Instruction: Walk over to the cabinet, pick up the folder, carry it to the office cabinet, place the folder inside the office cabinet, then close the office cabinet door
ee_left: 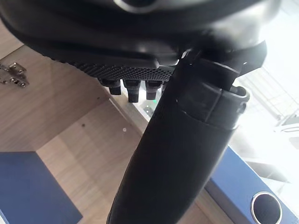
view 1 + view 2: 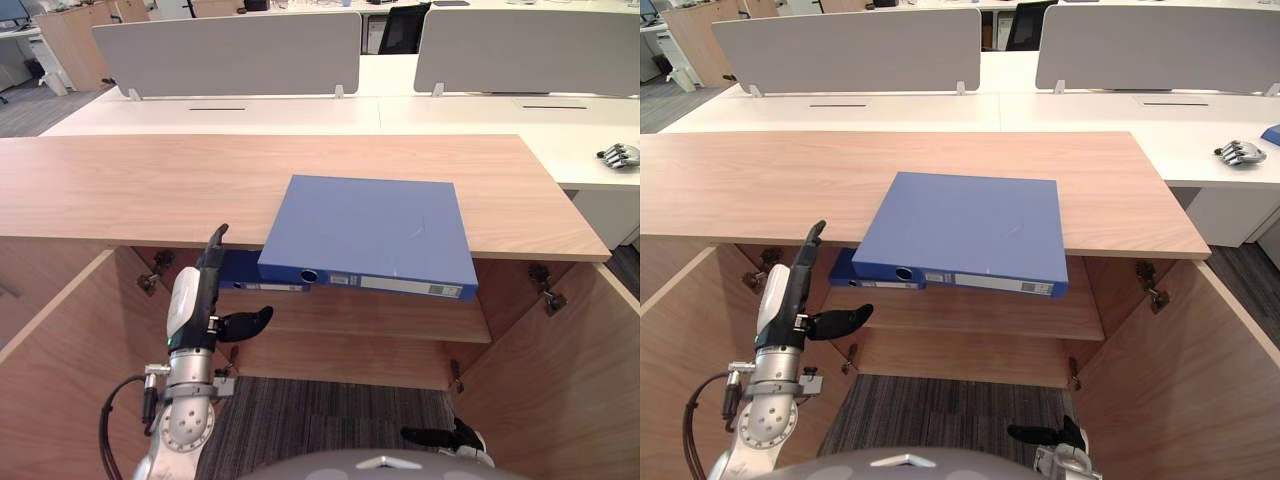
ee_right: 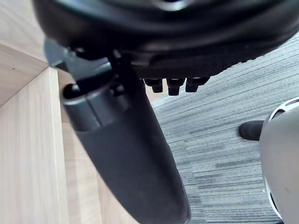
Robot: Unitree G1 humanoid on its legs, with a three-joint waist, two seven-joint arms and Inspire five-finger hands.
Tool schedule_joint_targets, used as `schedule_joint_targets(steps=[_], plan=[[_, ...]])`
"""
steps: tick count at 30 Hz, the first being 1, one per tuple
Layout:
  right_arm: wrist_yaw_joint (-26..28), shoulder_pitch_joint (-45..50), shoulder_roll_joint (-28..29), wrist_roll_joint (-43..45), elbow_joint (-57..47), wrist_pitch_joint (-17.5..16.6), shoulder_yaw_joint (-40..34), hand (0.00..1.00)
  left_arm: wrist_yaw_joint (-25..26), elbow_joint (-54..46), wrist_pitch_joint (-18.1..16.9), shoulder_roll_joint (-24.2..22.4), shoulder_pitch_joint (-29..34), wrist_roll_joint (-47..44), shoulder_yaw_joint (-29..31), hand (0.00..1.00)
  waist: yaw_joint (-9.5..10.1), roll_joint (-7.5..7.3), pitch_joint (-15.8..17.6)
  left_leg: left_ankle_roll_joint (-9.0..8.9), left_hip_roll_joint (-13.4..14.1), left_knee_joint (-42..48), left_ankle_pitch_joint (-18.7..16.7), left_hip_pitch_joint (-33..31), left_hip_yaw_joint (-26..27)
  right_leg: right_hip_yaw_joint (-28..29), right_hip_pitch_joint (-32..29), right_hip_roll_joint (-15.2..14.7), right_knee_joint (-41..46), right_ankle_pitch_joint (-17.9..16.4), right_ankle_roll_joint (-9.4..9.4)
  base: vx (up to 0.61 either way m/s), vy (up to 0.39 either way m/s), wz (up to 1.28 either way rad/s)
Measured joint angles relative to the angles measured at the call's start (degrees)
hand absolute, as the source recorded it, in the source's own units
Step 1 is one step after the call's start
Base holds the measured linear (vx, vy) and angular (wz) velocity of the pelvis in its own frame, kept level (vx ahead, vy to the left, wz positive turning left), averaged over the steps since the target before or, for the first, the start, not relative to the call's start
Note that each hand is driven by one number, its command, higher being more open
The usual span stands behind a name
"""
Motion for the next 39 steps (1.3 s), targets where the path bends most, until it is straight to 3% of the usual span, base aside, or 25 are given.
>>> schedule_joint_targets(steps=[12,27,33,39], plan=[[0.60,-0.53,-1.60,0.00,2.27,0.08,0.04,1.00,-0.14,-7.66,-1.37,1.14,-1.83,2.15,-3.75,1.00,-0.30,0.48,-0.05,0.14,0.16,0.04,-0.28,0.33,0.23,2.97,-0.35,0.18,0.35,0.23,0.37,-0.01,-0.002,-0.09],[1.18,-0.01,-2.46,0.01,2.65,0.19,0.01,1.00,-1.61,-7.91,-2.00,1.57,-2.21,2.12,-5.41,1.00,-0.39,1.47,-1.35,-0.09,0.77,0.60,-0.96,1.16,-0.19,4.20,0.09,0.82,1.05,0.08,0.27,-0.02,-0.005,-0.02],[1.66,0.39,-3.12,0.02,2.66,0.57,0.01,1.00,-3.14,-7.89,-2.06,2.97,-2.50,2.12,-8.79,1.00,-1.07,1.56,-2.17,-0.38,0.98,0.81,-1.15,1.42,-0.10,4.55,0.10,1.05,1.14,0.04,0.19,-0.01,-0.010,-0.02],[2.12,2.76,-4.29,-0.01,2.72,1.57,0.08,1.00,-4.92,-7.72,-2.58,8.12,-4.54,2.14,-11.33,1.00,-1.88,1.48,-2.26,-0.50,0.93,0.06,-1.08,2.61,-0.11,4.58,0.33,1.08,1.11,-0.02,0.08,0.00,0.000,0.00]])
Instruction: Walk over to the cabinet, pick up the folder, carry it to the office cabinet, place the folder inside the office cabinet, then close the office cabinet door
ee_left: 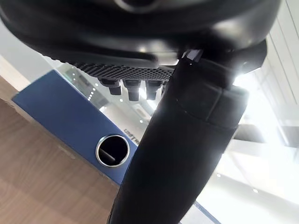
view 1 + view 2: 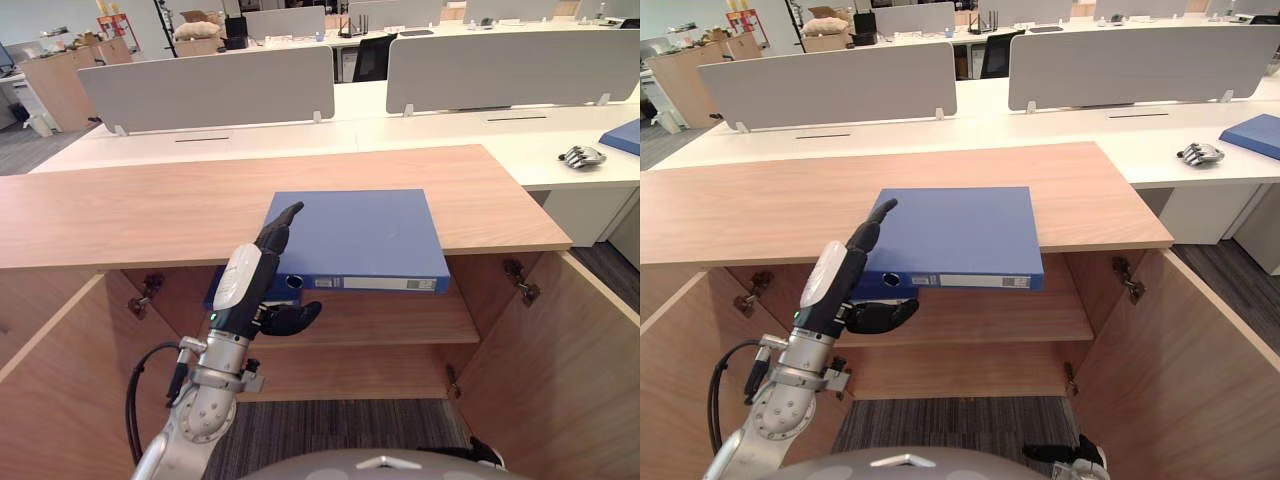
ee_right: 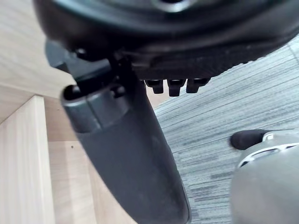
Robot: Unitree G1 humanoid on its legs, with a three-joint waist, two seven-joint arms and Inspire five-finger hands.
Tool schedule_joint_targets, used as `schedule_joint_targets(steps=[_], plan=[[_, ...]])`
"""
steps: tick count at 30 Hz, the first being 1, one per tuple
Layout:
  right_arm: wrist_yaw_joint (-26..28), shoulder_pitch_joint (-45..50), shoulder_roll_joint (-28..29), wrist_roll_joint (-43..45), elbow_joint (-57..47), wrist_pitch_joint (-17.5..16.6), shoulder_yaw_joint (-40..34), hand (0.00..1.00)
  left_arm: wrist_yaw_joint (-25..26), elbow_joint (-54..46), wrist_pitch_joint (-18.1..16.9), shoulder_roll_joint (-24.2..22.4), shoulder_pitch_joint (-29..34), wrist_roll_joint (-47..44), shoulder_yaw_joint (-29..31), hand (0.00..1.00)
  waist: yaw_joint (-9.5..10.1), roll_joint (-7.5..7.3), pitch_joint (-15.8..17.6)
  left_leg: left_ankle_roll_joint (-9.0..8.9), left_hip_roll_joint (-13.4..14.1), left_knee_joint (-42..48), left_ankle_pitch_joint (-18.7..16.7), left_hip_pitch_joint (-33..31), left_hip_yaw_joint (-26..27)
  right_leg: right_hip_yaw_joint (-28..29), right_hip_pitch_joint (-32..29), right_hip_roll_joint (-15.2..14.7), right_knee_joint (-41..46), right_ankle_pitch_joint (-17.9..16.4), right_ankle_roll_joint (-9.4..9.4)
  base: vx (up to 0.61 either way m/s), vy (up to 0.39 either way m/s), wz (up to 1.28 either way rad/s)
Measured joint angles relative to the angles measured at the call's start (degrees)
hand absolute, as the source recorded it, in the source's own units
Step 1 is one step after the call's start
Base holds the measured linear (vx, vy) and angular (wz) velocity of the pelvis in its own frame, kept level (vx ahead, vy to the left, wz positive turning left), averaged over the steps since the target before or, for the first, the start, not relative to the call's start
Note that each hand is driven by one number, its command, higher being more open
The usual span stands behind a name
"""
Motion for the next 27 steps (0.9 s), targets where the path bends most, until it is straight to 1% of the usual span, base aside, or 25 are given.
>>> schedule_joint_targets(steps=[2,4,8,14,18,21,22,27], plan=[[-0.02,0.61,-0.03,0.00,0.48,0.32,0.00,1.00,-0.11,0.05,0.00,1.16,0.00,0.18,-0.66,1.00,-1.10,-0.13,0.05,0.00,-0.04,-0.01,0.00,-0.02,0.02,0.00,-0.03,-0.03,-0.11,0.01,0.00,0.00,0.000,0.00],[-0.03,0.83,-0.01,0.05,0.85,0.39,-0.01,1.00,-0.13,0.10,0.00,1.57,-0.36,1.72,-1.23,1.00,-1.44,-0.20,0.02,-0.01,-0.04,-0.02,-0.01,0.01,0.10,0.06,-0.04,-0.03,-0.21,0.03,0.00,0.00,0.000,0.00],[-0.05,1.05,0.01,0.02,1.02,0.39,0.08,1.00,0.04,0.14,-0.01,1.57,-2.26,3.99,-2.34,1.00,-1.44,-0.46,-0.10,-0.02,-0.04,-0.03,-0.01,0.00,0.10,0.03,0.00,-0.02,-0.41,0.07,0.03,0.00,0.000,0.00],[-0.25,1.05,0.02,0.04,1.04,0.37,0.57,1.00,1.35,0.60,0.09,1.03,-2.30,8.68,-3.17,1.00,-1.58,-0.72,0.07,-0.04,-0.05,-0.03,-0.03,-0.04,0.06,-0.08,0.14,-0.02,-0.72,0.16,0.08,0.00,0.000,0.00],[-0.34,1.05,0.09,0.09,1.10,0.37,0.60,1.00,2.41,3.07,0.50,-0.01,-2.30,12.27,-3.62,1.00,-1.64,-0.91,0.20,-0.05,-0.12,-0.04,-0.04,-0.11,0.02,-0.21,0.75,0.02,-2.19,0.90,0.18,0.00,0.000,0.00],[-0.36,1.05,0.13,0.10,1.10,0.37,1.14,1.00,2.84,3.12,0.61,-0.92,-2.30,13.54,-3.62,1.00,-1.65,-1.18,0.37,-0.05,-0.16,-0.04,-0.04,-0.28,0.01,-0.25,0.73,0.01,-2.42,1.03,0.21,0.00,0.000,0.00],[-0.40,1.05,0.08,0.11,1.10,0.37,1.81,1.00,3.20,3.13,0.63,-1.59,-2.30,14.04,-3.62,0.00,-1.66,-1.27,0.41,-0.05,-0.18,-0.04,-0.04,-0.34,0.01,-0.25,0.70,0.00,-2.49,1.07,0.23,0.00,0.000,0.00],[-0.38,1.04,0.04,0.11,1.10,0.34,2.19,1.00,3.86,4.08,0.76,-2.13,-2.45,16.73,-3.67,0.00,-1.79,-1.35,0.45,-0.05,-0.18,-0.04,-0.04,-0.47,-0.04,-0.37,0.70,0.02,-2.68,1.11,0.21,0.00,0.000,0.00]])
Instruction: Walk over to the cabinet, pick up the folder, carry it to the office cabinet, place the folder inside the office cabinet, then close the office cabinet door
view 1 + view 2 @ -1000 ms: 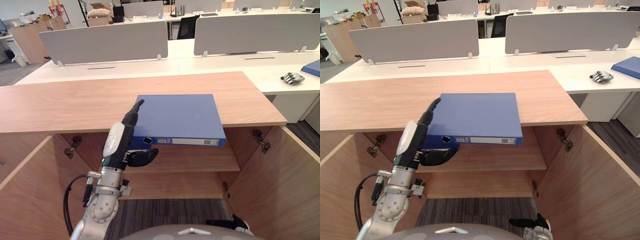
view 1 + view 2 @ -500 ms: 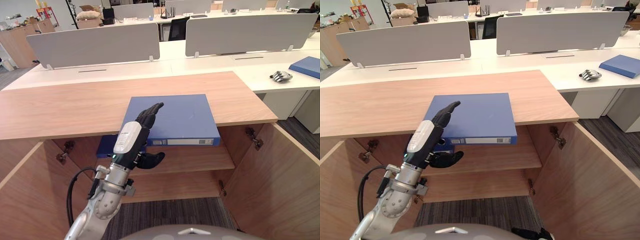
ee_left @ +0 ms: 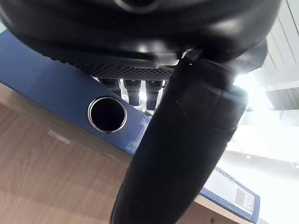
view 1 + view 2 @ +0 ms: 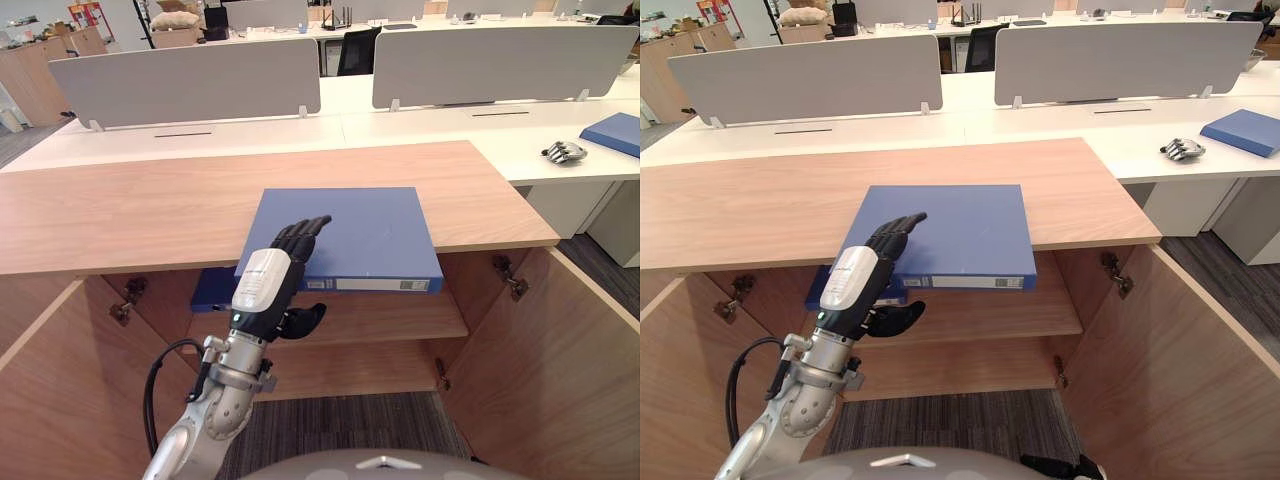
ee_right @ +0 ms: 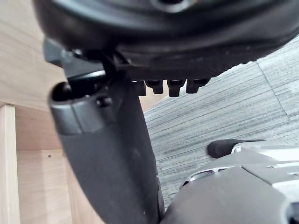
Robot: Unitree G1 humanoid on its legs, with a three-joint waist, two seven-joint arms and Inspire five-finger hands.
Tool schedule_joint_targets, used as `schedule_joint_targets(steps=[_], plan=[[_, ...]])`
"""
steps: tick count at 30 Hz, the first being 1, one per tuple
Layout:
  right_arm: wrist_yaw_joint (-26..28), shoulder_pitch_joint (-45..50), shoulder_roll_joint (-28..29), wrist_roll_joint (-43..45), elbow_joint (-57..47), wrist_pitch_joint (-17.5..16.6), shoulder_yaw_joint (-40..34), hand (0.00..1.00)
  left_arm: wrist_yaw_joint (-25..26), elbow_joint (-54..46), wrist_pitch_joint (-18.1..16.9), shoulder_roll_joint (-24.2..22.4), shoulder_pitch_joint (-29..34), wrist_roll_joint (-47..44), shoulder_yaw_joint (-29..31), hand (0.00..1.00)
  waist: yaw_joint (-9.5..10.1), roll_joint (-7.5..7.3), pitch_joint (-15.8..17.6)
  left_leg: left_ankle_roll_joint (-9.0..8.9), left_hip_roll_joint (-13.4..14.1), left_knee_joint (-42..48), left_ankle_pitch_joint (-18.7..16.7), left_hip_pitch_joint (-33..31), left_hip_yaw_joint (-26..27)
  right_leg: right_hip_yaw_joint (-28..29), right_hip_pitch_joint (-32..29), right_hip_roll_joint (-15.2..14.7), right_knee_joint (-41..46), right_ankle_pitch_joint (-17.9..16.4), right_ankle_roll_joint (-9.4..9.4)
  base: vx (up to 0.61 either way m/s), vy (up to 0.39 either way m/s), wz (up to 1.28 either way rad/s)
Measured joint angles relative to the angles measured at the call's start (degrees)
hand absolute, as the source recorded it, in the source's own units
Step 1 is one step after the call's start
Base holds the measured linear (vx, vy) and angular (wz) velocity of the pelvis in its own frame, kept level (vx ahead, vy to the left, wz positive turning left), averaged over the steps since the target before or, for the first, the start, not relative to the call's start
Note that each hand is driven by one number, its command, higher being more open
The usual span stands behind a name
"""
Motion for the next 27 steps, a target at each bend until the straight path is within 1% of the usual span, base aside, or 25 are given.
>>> schedule_joint_targets(steps=[2,4,8,10,15,22,27], plan=[[0.02,0.01,0.00,-0.01,0.00,0.01,0.01,1.00,1.70,1.00,0.27,-1.02,-1.64,1.32,0.09,0.00,0.00,0.00,0.00,0.00,0.00,0.00,0.00,-0.09,-0.06,-0.07,0.01,0.02,-0.13,0.09,-0.02,0.00,0.000,0.00],[0.06,-0.02,0.00,0.00,0.00,0.00,0.01,1.00,2.06,1.17,0.92,-1.78,-3.18,1.51,0.07,0.00,-0.07,0.01,0.00,0.00,-0.02,-0.01,0.00,-0.22,-0.05,-0.05,0.01,0.02,-0.45,0.30,0.00,0.00,0.000,0.00],[0.08,-0.05,0.01,0.00,-0.01,0.00,0.01,1.00,4.17,1.00,0.71,-2.20,-5.30,3.37,0.23,0.00,-0.53,0.02,0.00,0.00,-0.02,-0.01,0.00,-0.38,0.09,0.05,0.09,0.10,-1.21,0.78,0.03,0.00,0.000,0.00],[0.08,-0.06,0.02,0.00,-0.01,0.01,0.01,1.00,4.30,1.20,1.19,-4.06,-5.62,2.76,0.35,0.00,-0.62,0.00,0.03,0.00,-0.02,-0.01,0.00,-0.51,0.20,0.17,0.09,0.14,-1.62,1.03,0.03,0.00,0.000,0.00],[0.07,-0.11,0.07,0.00,-0.02,0.00,0.03,1.00,4.51,2.14,1.09,-4.47,-5.59,1.82,0.08,0.00,-0.89,-0.04,0.13,-0.01,0.00,-0.02,-0.01,-0.57,0.25,0.21,0.08,0.19,-1.78,1.08,0.02,0.00,0.000,0.00],[-0.13,-0.13,0.03,0.09,-0.18,-0.17,0.46,1.00,4.50,2.15,1.13,-6.13,-5.56,-1.63,0.56,0.00,-0.97,-0.01,0.18,-0.05,0.03,-0.03,-0.04,-0.81,0.27,0.24,-0.07,0.22,-1.93,1.17,0.02,0.00,0.000,-0.01],[-1.17,0.13,0.31,0.56,-1.97,-0.77,2.21,1.00,4.71,-0.94,1.19,-9.61,-5.12,-8.22,3.00,0.00,-0.88,-0.15,0.46,-0.05,0.18,0.02,-0.04,-1.37,1.21,1.37,-1.11,0.33,-1.65,1.28,0.11,-0.01,0.002,-0.09]])
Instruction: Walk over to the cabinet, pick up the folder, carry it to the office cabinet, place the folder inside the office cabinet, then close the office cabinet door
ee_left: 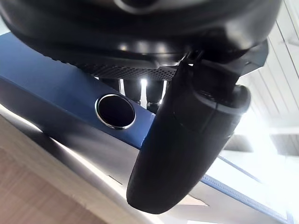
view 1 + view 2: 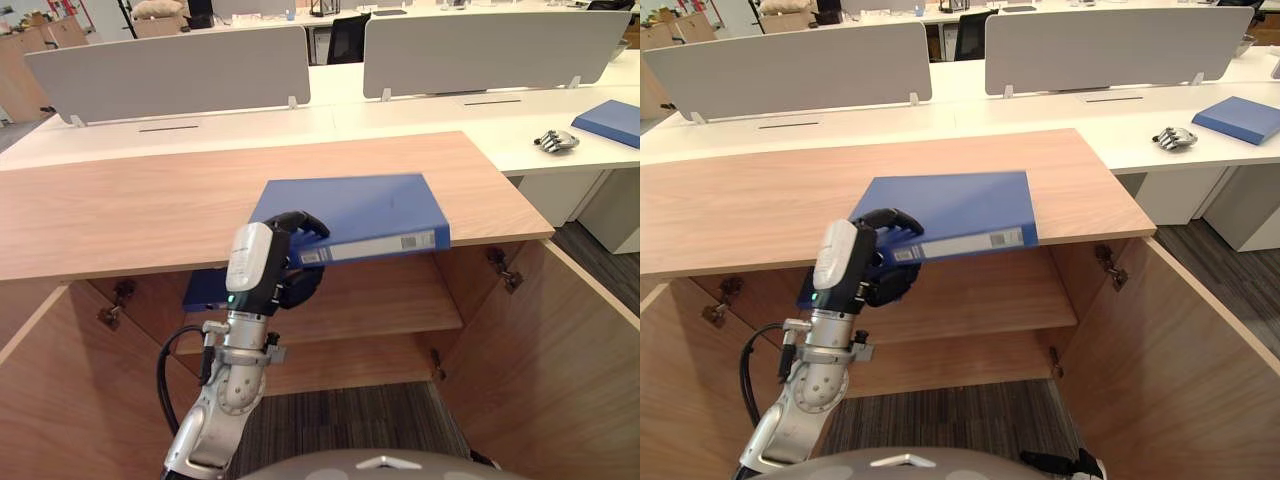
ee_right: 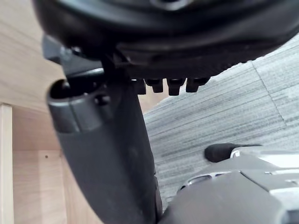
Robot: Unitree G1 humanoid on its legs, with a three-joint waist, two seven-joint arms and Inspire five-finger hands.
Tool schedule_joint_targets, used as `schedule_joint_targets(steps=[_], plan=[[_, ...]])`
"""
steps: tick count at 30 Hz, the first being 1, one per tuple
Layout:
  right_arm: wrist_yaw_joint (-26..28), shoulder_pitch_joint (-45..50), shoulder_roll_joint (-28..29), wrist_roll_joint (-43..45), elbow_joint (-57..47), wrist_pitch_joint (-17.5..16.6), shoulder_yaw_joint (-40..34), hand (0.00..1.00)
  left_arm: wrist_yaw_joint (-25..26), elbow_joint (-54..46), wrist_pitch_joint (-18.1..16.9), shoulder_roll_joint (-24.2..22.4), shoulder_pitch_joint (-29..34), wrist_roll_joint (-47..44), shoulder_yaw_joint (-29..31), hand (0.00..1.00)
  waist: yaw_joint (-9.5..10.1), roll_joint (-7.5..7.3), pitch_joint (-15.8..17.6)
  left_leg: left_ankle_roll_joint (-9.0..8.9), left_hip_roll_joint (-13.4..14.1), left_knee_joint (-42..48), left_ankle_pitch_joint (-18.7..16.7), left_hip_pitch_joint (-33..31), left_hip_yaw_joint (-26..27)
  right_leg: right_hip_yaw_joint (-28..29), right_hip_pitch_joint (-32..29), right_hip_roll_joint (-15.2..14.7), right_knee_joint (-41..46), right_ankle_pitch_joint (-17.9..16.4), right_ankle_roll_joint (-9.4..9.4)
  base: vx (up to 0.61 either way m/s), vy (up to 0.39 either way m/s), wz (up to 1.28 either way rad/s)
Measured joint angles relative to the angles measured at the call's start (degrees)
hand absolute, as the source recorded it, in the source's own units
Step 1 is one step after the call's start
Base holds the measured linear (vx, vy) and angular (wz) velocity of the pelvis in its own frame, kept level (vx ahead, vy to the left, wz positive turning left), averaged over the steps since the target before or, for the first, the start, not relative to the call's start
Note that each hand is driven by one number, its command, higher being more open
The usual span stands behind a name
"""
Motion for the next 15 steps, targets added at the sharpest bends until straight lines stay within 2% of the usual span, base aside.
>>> schedule_joint_targets(steps=[4,8,15], plan=[[-0.99,1.10,0.79,2.00,-5.00,-0.97,0.01,1.00,1.12,-4.32,-0.01,-3.31,1.67,-8.09,1.39,0.00,-0.02,-0.09,0.08,0.01,0.11,0.01,-0.01,-0.80,0.65,0.83,-1.00,0.09,0.56,0.00,-0.01,-0.01,-0.001,-0.09],[-1.44,1.33,3.48,2.80,-12.37,-2.12,0.12,1.00,2.68,-7.82,0.00,-5.59,2.17,-17.16,2.97,0.00,0.08,-0.98,0.95,0.08,0.30,0.46,-0.26,-0.90,0.78,1.25,-1.42,0.17,1.40,-0.01,-0.01,-0.04,-0.004,-0.03],[-1.27,2.98,6.92,3.97,-25.82,-3.53,2.47,1.00,3.85,-13.37,-0.34,-8.63,2.67,-30.71,5.30,0.00,0.44,-0.83,1.18,0.15,0.28,0.88,-0.43,-1.24,0.85,1.48,-2.02,0.05,1.96,-0.03,0.03,-0.03,0.002,-0.02]])
